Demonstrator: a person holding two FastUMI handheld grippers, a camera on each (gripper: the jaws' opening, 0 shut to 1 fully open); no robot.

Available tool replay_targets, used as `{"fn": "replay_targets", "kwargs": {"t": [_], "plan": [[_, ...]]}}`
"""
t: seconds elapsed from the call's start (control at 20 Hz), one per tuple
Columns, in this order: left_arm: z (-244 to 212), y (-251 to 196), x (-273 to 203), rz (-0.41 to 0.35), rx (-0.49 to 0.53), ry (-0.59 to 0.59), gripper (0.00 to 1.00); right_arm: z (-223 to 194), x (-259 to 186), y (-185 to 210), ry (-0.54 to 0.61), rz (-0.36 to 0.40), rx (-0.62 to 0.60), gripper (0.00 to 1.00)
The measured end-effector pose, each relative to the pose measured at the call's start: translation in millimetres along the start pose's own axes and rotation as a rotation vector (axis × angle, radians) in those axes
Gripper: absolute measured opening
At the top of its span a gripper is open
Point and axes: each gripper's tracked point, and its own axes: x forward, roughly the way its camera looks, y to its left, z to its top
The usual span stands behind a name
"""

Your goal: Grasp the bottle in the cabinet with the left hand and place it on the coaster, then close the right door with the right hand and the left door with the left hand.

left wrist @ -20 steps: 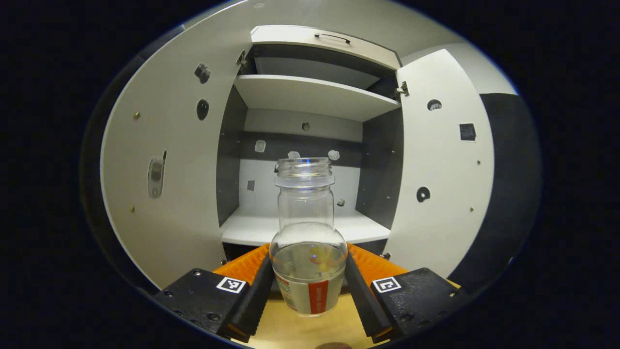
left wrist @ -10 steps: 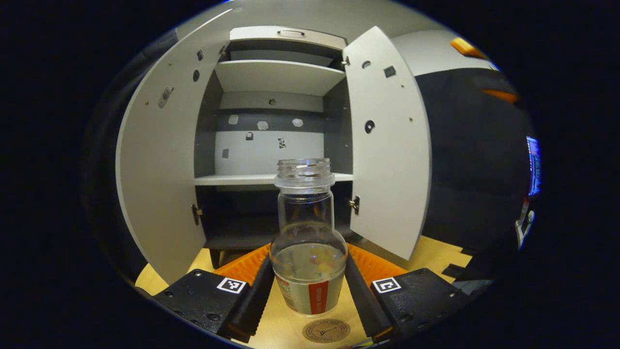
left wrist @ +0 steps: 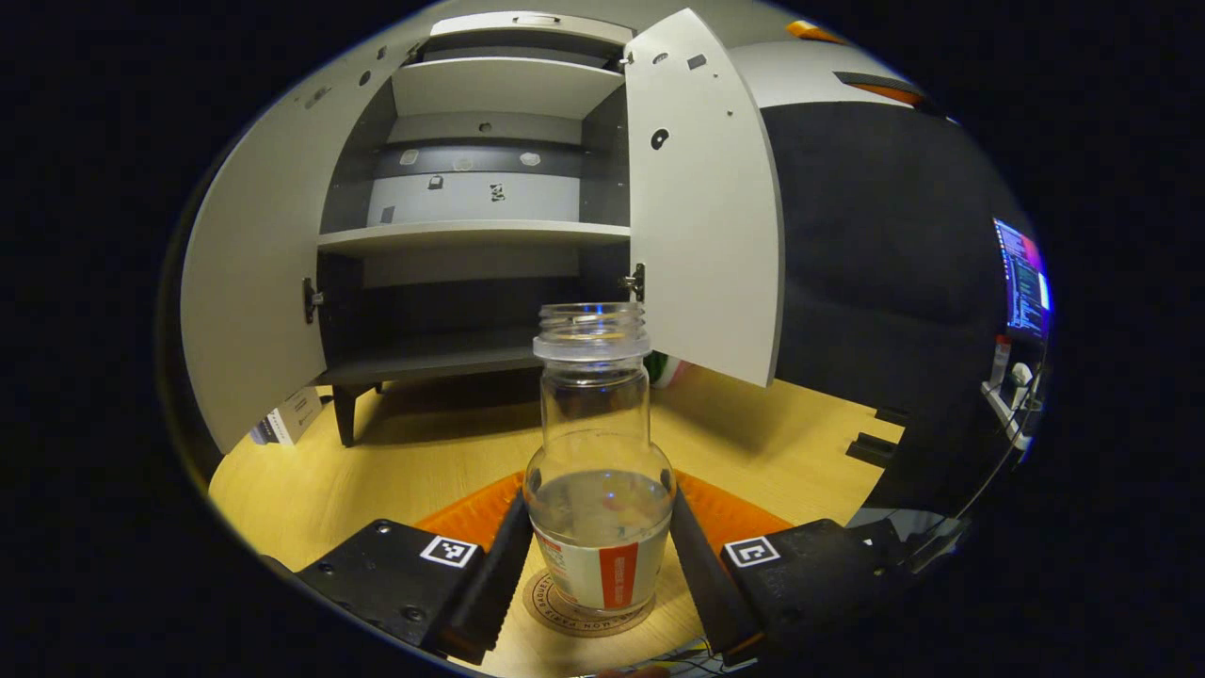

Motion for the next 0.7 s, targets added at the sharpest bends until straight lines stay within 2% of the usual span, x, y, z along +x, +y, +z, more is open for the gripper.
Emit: {"fn": "replay_targets", "kwargs": {"t": [0.1,0.25,0.5,0.7], "plan": [[-10.5,3.8,3.7,0.002,0.003,0.043,0.81,-1.5,1.2,-5.0,0.008,-0.012,-0.01,0.96],[-7.0,6.1,5.8,-0.008,0.014,0.044,0.81,-6.4,2.4,-17.7,0.023,-0.05,-0.016,0.96],[-13.0,14.5,3.8,0.017,0.102,0.083,0.87,-5.9,2.7,-15.3,0.011,-0.045,0.005,0.96],[18.8,9.2,-9.4,-0.006,0.078,0.054,0.89,-8.4,0.3,-19.1,0.015,-0.069,0.0,0.94]]}}
